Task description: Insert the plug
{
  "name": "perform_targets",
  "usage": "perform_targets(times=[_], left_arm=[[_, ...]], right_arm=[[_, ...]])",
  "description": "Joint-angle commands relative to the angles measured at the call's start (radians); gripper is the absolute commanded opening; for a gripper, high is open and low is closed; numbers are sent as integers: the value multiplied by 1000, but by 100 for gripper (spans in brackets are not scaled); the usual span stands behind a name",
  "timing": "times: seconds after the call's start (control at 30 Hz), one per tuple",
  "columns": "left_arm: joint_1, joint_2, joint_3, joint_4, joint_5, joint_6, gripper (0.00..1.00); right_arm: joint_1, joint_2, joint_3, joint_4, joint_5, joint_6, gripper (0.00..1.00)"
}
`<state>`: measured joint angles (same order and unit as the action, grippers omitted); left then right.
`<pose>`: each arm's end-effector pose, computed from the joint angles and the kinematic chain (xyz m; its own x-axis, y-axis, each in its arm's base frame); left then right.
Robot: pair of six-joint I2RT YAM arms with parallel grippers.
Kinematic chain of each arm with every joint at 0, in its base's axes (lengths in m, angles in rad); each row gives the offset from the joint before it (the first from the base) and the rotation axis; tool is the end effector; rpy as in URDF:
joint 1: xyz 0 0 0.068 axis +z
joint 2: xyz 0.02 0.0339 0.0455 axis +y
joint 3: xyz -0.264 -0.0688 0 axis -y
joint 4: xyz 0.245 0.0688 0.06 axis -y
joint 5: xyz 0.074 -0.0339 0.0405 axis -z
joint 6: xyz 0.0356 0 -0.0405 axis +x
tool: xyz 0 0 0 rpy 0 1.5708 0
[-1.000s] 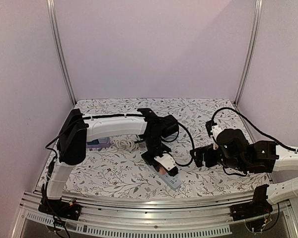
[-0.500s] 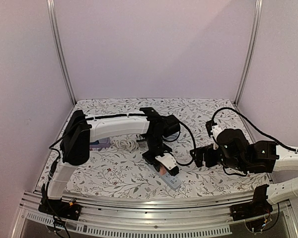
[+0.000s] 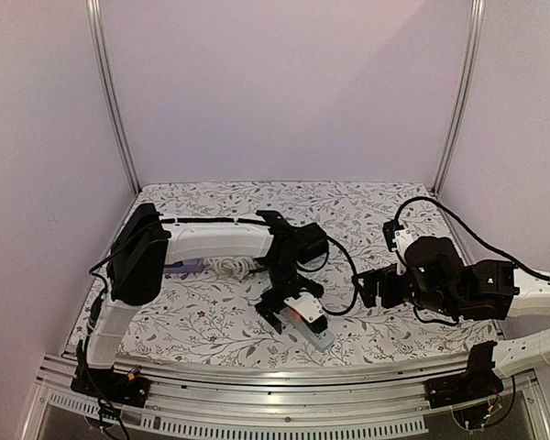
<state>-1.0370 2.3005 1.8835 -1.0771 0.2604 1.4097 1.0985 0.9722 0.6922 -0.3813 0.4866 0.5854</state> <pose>0.2224 -0.3943 0.1578 0.7496 0.6062 -0.2657 0.6358 -0.7711 0.0345 0.1088 0.1763 0.2568 -0.5750 -0.0521 -0.8165 -0.3618 0.9113 0.1967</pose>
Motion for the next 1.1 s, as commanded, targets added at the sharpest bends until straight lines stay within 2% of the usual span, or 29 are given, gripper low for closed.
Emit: perform_targets(times=[0.0, 0.27, 0.43, 0.6, 0.73, 0.9, 0.97, 1.07], left_arm=[[16, -88, -22, 31, 55, 24, 100], [37, -178, -51, 41, 95, 25, 99], [46, -275, -123, 83, 106, 9, 100], [63, -471, -314, 289, 151, -65, 99], [74, -672, -532, 687, 68, -324, 99], [68, -837, -775, 1118, -159, -698, 99], [65, -876, -808, 1174, -249, -788, 99], [61, -923, -828, 1178, -297, -898, 100]], right_arm=[[-2, -23, -14, -3, -6, 9, 99], [-2, -28, -11, -4, -3, 9, 99], [-1, -34, 0, -2, 7, 6, 99], [-1, -32, 26, 9, 15, -1, 99], [-1, -25, 48, 22, 38, -2, 99], [-1, -14, 65, 54, 57, -2, 99], [-2, -7, 74, 64, 63, -2, 99], [-2, 9, 78, 83, 81, 4, 99]])
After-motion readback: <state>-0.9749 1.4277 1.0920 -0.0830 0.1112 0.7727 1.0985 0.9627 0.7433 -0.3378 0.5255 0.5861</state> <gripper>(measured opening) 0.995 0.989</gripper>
